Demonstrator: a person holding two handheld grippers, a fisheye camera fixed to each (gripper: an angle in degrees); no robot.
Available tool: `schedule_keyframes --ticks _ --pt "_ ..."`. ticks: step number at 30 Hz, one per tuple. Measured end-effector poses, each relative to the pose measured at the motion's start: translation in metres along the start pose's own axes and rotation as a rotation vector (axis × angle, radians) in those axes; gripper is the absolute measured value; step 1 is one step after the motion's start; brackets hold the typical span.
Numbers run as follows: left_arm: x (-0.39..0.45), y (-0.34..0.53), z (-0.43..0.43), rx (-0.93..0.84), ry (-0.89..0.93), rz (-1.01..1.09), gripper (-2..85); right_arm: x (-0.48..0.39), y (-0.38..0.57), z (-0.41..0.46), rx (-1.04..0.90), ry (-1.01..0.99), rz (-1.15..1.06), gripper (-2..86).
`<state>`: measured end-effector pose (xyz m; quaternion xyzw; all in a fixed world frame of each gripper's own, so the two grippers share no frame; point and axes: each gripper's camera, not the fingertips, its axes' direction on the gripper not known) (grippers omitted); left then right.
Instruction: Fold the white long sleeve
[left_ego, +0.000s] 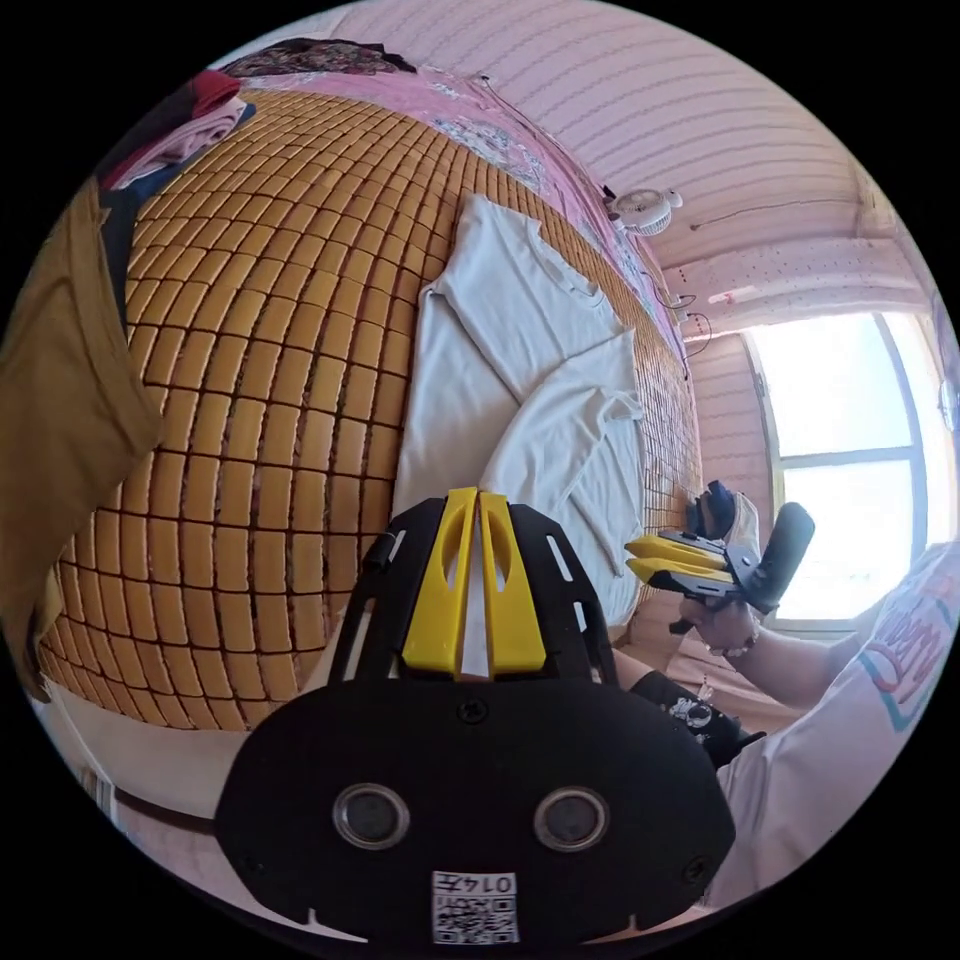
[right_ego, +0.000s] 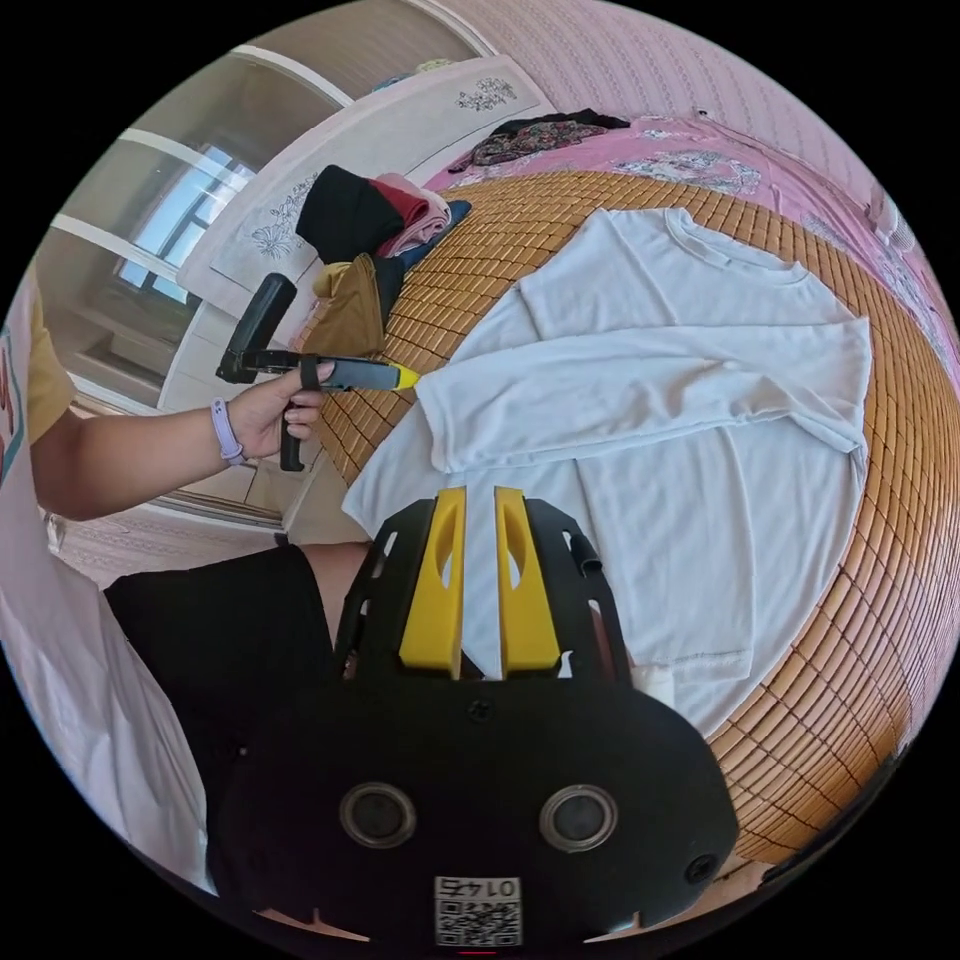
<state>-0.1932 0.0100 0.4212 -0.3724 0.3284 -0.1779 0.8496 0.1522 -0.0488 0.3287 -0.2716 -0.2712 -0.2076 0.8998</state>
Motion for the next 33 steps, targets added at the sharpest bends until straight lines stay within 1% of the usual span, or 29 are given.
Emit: schedule_keyframes --ticks 4,8,9,10,12,13,16,18,22,26,29,32,33 --pt "-0.011 -0.004 -0.006 -0.018 0.0 -0.017 -1.0 -0.028 -0.028 0.03 -0.05 0.093 -0.202 8.9" --pt "-0.015 -0.007 -0.013 -0.037 -0.012 -0.006 -1.0 -0.046 -0.057 0.059 -0.092 0.104 -0.302 9.4" --pt "-0.016 -0.007 -0.014 -0.04 -0.014 -0.005 -1.0 -0.05 -0.062 0.071 -0.131 0.111 -0.317 8.8" --pt "-0.017 -0.008 -0.017 -0.043 -0.017 -0.005 -1.0 -0.051 -0.066 0.082 -0.188 0.145 -0.315 7.8" --pt "-0.019 -0.009 -0.021 -0.05 -0.02 -0.006 -1.0 -0.052 -0.07 0.08 -0.168 0.173 -0.318 5.5" --pt "-0.02 -0.01 -0.024 -0.053 -0.022 -0.008 -1.0 -0.051 -0.073 0.077 -0.18 0.165 -0.301 3.7" --pt "-0.017 -0.01 -0.035 -0.044 0.002 0.005 -1.0 -0.048 -0.077 0.056 -0.176 0.159 -0.258 2.5" --pt "-0.012 -0.008 -0.043 -0.039 -0.003 0.018 -1.0 -0.051 -0.077 0.043 -0.176 0.12 -0.235 2.2" --pt "-0.006 -0.003 -0.054 -0.057 -0.042 0.056 -1.0 -0.053 -0.074 0.04 -0.194 0.048 -0.19 2.4" --pt "-0.015 0.003 -0.049 -0.091 -0.078 0.042 -1.0 -0.041 -0.071 0.057 -0.247 0.043 -0.157 3.8" --pt "-0.022 0.012 -0.052 -0.108 -0.123 0.029 -1.0 -0.026 -0.065 0.051 -0.284 -0.009 -0.15 5.6" --pt "-0.032 0.017 -0.071 -0.074 -0.116 -0.017 -1.0 0.002 -0.055 0.02 -0.227 -0.079 -0.122 6.2" --pt "-0.033 0.017 -0.077 -0.059 -0.123 -0.021 -1.0 0.022 -0.052 0.001 -0.166 -0.087 -0.084 6.3"
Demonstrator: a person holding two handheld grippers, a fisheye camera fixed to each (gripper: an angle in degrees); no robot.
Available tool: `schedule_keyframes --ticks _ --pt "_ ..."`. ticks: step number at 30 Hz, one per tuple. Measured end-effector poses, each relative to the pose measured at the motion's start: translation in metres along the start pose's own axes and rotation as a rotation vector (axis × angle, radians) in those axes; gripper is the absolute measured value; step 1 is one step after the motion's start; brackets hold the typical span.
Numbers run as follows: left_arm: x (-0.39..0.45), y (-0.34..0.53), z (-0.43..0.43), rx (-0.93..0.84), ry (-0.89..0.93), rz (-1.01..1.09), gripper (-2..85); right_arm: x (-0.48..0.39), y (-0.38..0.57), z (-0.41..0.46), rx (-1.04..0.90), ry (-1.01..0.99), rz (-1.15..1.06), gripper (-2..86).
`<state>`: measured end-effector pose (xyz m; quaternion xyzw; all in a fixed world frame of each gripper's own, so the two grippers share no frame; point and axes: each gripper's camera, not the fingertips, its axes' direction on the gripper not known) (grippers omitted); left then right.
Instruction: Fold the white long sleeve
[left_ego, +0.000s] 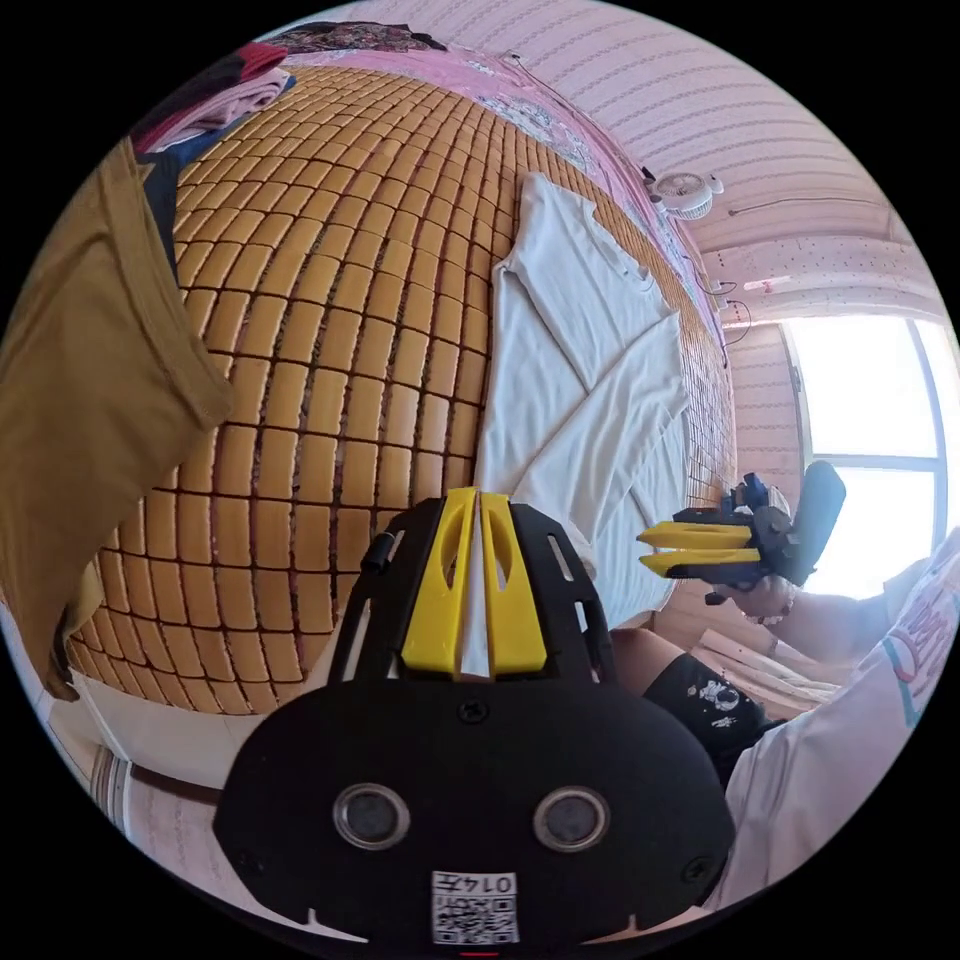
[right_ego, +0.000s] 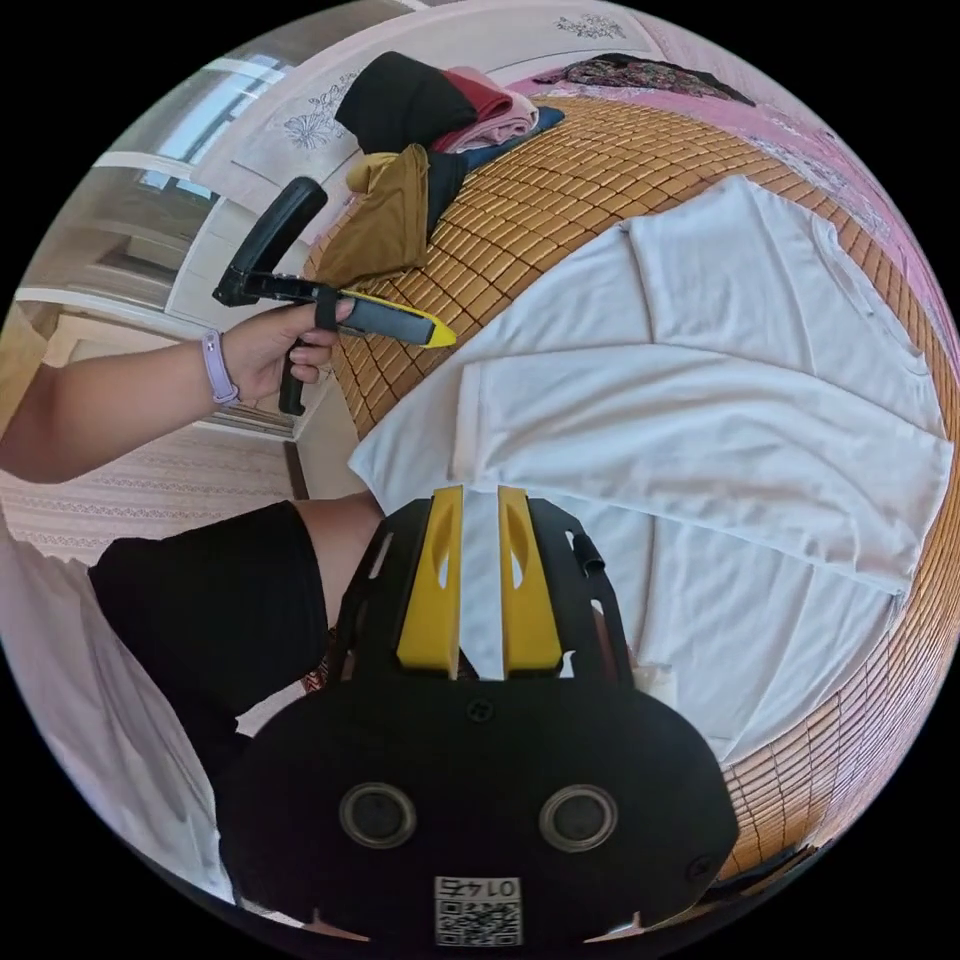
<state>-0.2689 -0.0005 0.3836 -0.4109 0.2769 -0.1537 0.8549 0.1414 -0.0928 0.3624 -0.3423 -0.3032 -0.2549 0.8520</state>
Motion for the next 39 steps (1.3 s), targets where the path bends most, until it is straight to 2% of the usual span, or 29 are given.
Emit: schedule_keyframes --ticks 2,4,9,15,18,21,24,30,34,39 --pt "-0.001 -0.012 -0.019 0.07 -0.01 0.022 -0.9 0.033 0.011 -0.033 0.115 0.064 0.06 6.7" --pt "0.002 -0.033 -0.025 0.108 0.02 0.06 -0.8 0.09 0.022 -0.075 0.254 0.218 0.169 8.0" --pt "0.026 -0.125 -0.017 0.22 0.076 0.18 1.7 0.208 0.026 -0.124 0.391 0.443 0.433 10.7" --pt "0.065 -0.236 0.016 0.208 0.031 0.249 7.3 0.292 0.009 -0.13 0.388 0.412 0.578 11.1" --pt "0.088 -0.266 0.039 0.14 -0.138 0.27 8.8 0.314 0.004 -0.125 0.314 0.364 0.627 8.6" --pt "0.101 -0.285 0.06 0.044 -0.249 0.251 7.4 0.325 0.008 -0.129 0.272 0.374 0.665 2.2" --pt "0.108 -0.293 0.061 0.03 -0.316 0.268 0.9 0.332 0.015 -0.14 0.26 0.366 0.637 0.2" --pt "0.11 -0.302 0.019 0.181 -0.156 0.226 -0.9 0.332 0.047 -0.192 0.441 0.34 0.638 -0.4" --pt "0.129 -0.285 -0.028 0.276 -0.056 0.369 -1.0 0.303 0.084 -0.231 0.617 0.228 0.575 -0.4" --pt "0.131 -0.202 -0.079 0.288 -0.009 0.561 -0.9 0.227 0.155 -0.25 0.666 0.152 0.399 0.0"
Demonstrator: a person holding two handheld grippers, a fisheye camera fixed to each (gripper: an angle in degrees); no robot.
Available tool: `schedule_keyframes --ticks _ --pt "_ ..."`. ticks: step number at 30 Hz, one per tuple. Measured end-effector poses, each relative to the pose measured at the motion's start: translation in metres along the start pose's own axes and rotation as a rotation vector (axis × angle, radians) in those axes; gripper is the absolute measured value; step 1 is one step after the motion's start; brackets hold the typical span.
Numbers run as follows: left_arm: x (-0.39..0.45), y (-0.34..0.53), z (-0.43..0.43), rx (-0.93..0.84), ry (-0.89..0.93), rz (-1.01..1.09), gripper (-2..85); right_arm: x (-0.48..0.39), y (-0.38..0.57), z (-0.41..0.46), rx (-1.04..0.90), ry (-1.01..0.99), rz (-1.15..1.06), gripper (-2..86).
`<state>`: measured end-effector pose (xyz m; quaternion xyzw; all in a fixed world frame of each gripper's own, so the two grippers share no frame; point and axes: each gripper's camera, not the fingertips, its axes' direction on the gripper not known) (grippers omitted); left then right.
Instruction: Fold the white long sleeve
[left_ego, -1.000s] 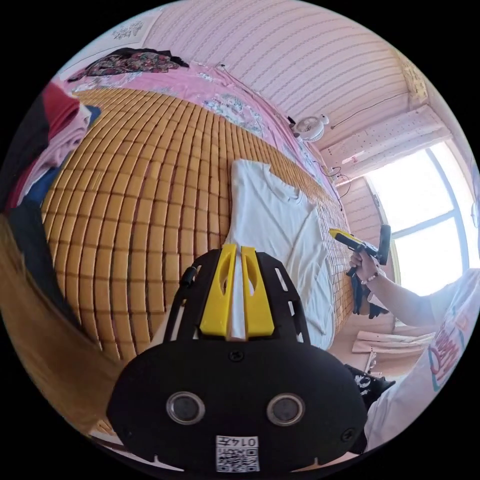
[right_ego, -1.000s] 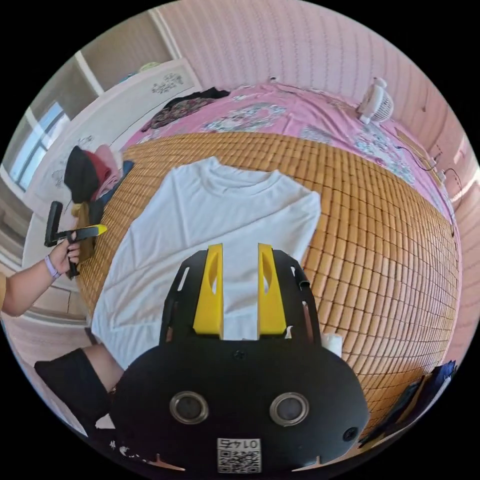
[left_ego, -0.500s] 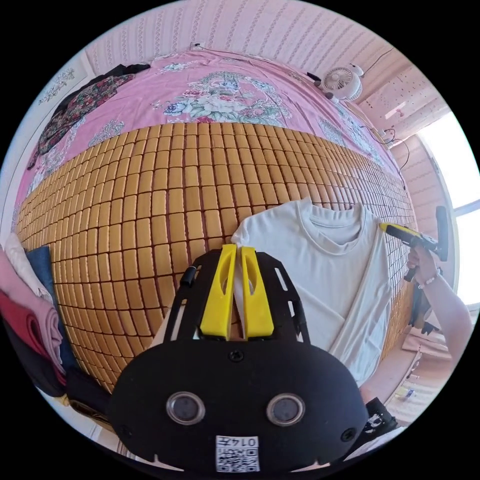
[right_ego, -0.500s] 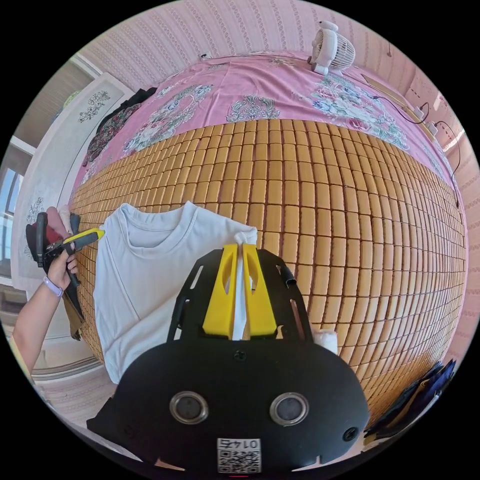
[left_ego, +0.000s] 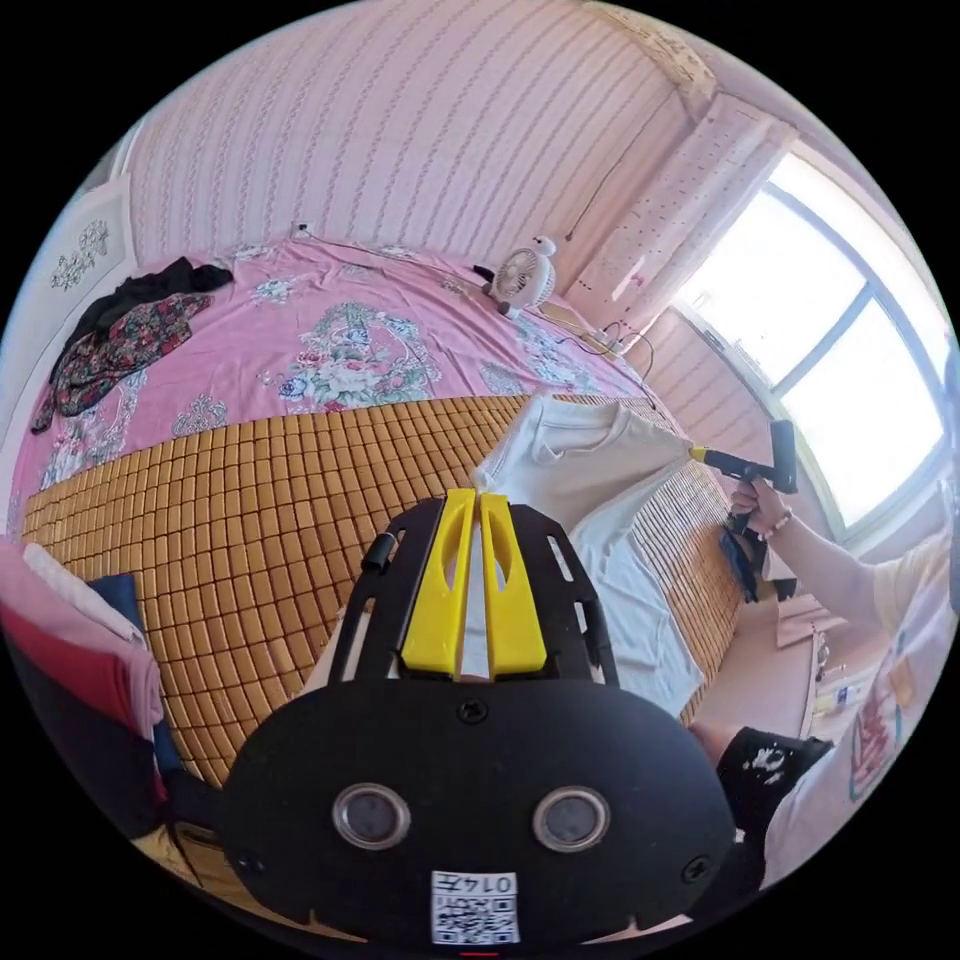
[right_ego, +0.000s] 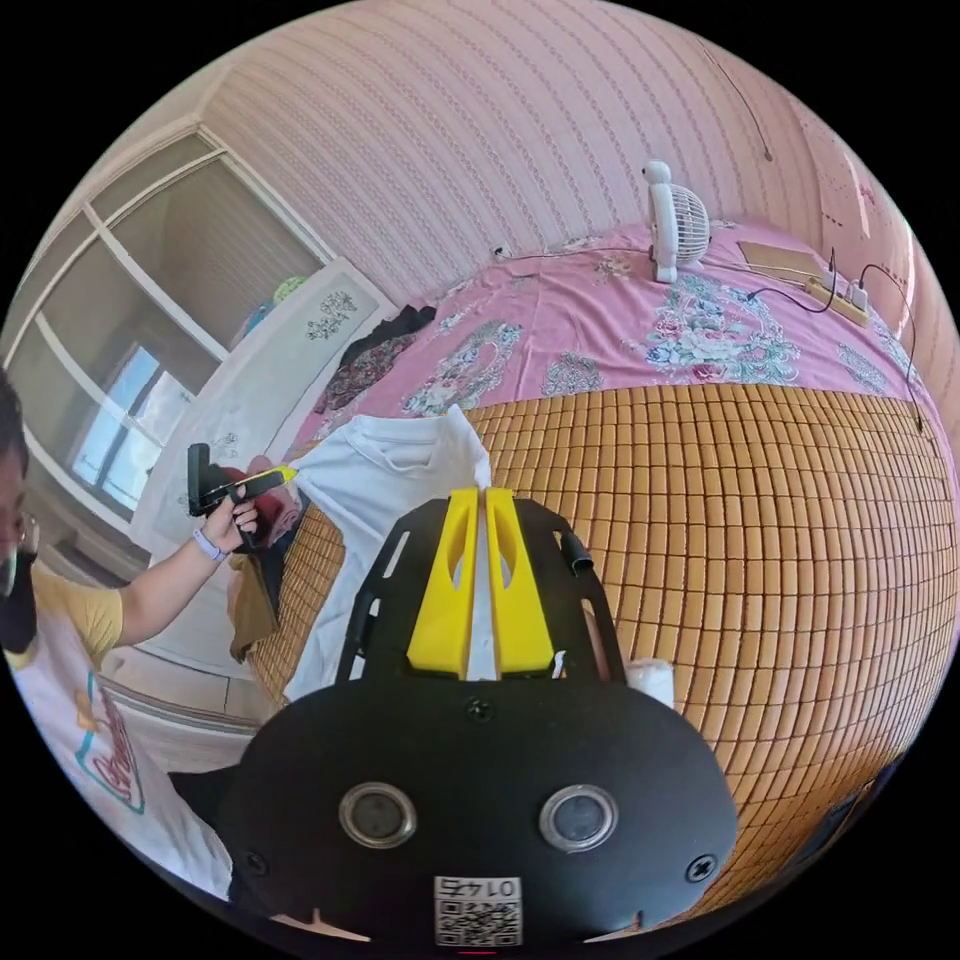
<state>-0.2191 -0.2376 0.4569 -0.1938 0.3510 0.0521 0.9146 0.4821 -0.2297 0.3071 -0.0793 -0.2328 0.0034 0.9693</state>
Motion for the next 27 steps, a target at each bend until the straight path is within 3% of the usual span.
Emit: schedule_keyframes --ticks 3,5,9,12,18,22,27 --pt "0.015 0.076 -0.035 0.004 0.161 -0.03 -0.7 -0.024 0.068 -0.032 -0.089 -0.066 -0.052 0.4" --pt "0.014 0.156 -0.036 -0.071 0.261 -0.191 0.0 -0.032 0.115 -0.032 -0.233 -0.105 -0.033 0.8" --pt "0.005 0.27 -0.014 -0.217 0.167 -0.467 3.6 -0.029 0.226 0.001 -0.536 0.022 0.14 2.9" --pt "-0.005 0.316 -0.007 -0.225 0.124 -0.629 3.4 -0.031 0.256 0.013 -0.547 0.031 0.244 4.6" --pt "0.013 0.296 0.024 -0.216 0.056 -0.477 3.8 -0.069 0.254 0.036 -0.505 0.207 0.169 7.4" --pt "0.032 0.29 0.065 -0.352 -0.11 -0.308 3.9 -0.091 0.261 0.056 -0.492 0.333 0.124 6.0" --pt "0.053 0.311 0.085 -0.319 -0.236 -0.195 -0.1 -0.11 0.27 0.058 -0.423 0.32 0.086 2.0"
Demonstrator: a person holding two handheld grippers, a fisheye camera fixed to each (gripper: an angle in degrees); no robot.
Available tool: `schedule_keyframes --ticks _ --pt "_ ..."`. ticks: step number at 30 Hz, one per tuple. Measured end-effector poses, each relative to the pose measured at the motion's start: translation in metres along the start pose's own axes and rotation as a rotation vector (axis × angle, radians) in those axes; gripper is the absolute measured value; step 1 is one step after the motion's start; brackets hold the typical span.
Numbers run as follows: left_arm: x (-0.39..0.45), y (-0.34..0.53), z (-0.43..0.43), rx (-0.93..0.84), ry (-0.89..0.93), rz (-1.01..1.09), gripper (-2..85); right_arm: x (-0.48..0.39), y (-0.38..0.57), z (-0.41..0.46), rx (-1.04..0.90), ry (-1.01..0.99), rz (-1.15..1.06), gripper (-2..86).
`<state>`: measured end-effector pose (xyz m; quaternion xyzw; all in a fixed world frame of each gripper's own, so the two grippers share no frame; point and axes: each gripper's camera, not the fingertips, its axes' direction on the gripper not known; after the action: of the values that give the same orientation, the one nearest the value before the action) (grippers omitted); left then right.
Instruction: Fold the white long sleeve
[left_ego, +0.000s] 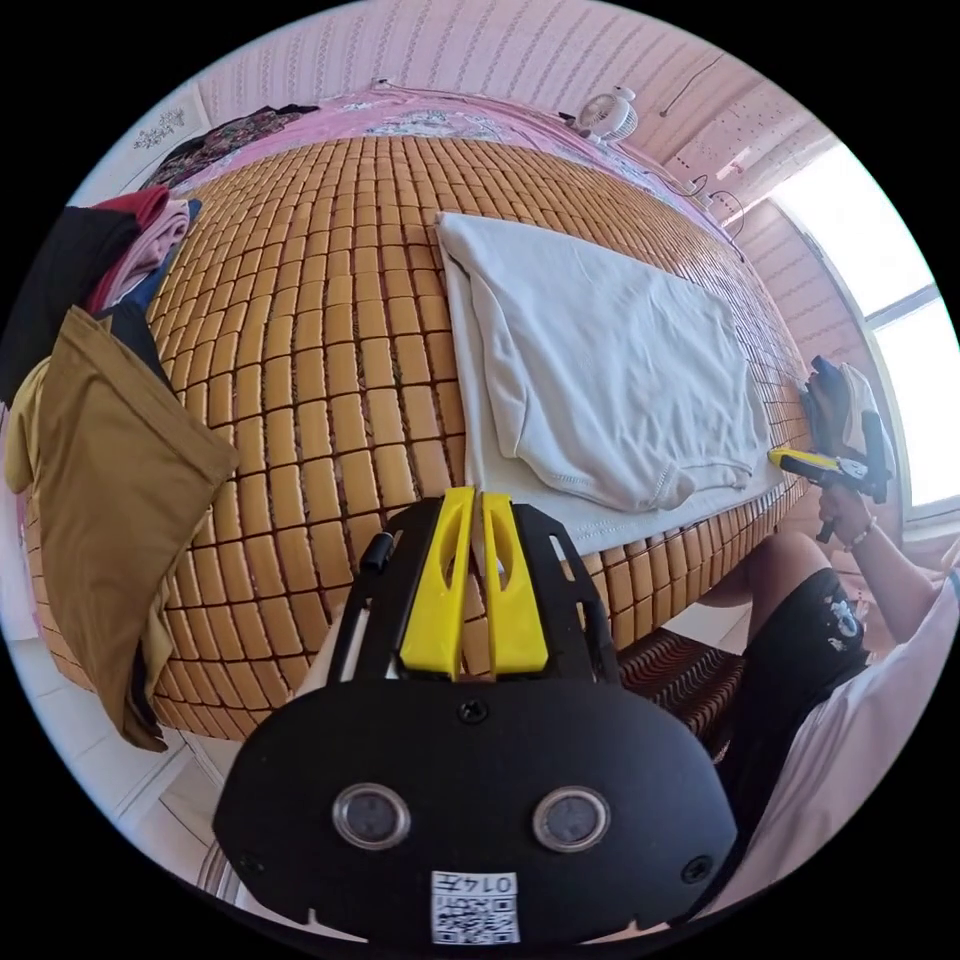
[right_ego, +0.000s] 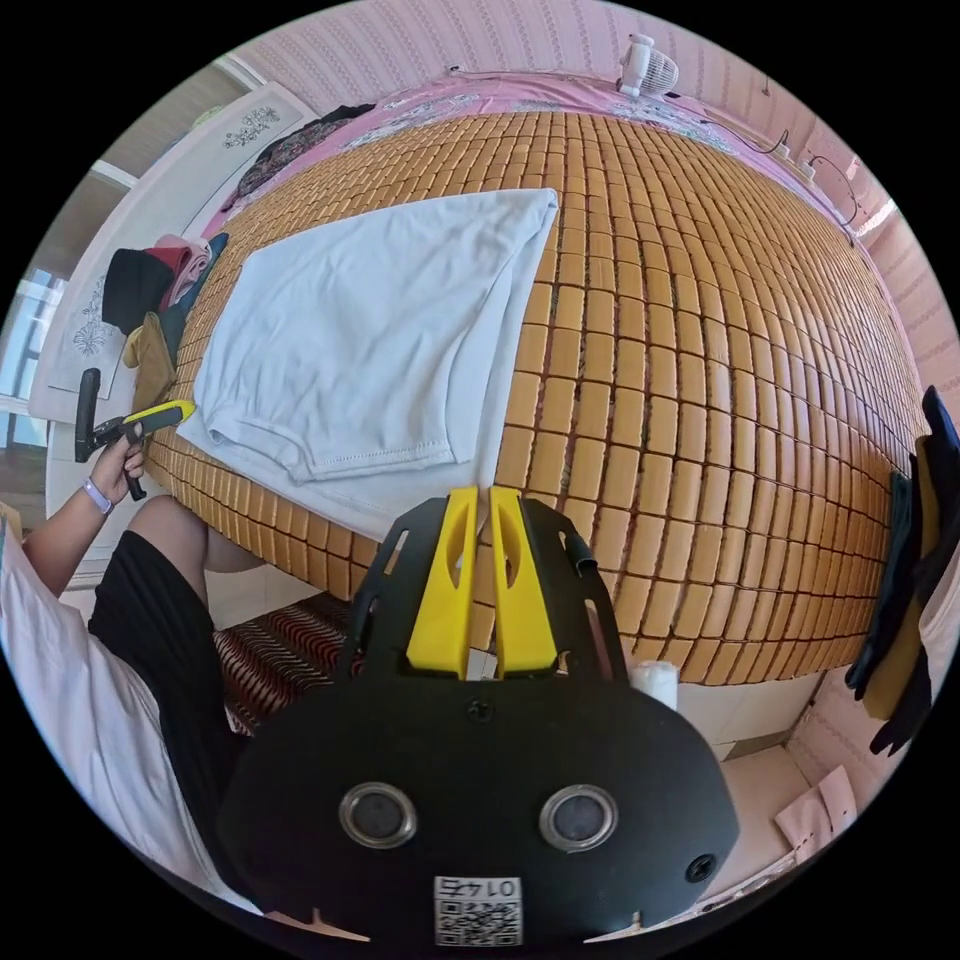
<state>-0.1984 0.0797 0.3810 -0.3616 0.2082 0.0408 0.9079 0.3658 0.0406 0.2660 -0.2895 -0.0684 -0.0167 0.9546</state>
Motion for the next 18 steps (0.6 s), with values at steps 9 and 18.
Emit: schedule_keyframes --ticks 9,18 --pt "-0.007 0.046 0.018 0.051 0.048 -0.035 -1.0 -0.043 0.033 -0.011 0.102 -0.024 0.006 0.5" --pt "0.017 0.088 -0.02 0.282 -0.018 0.018 -1.0 -0.123 0.003 -0.058 0.193 0.049 -0.182 0.0"
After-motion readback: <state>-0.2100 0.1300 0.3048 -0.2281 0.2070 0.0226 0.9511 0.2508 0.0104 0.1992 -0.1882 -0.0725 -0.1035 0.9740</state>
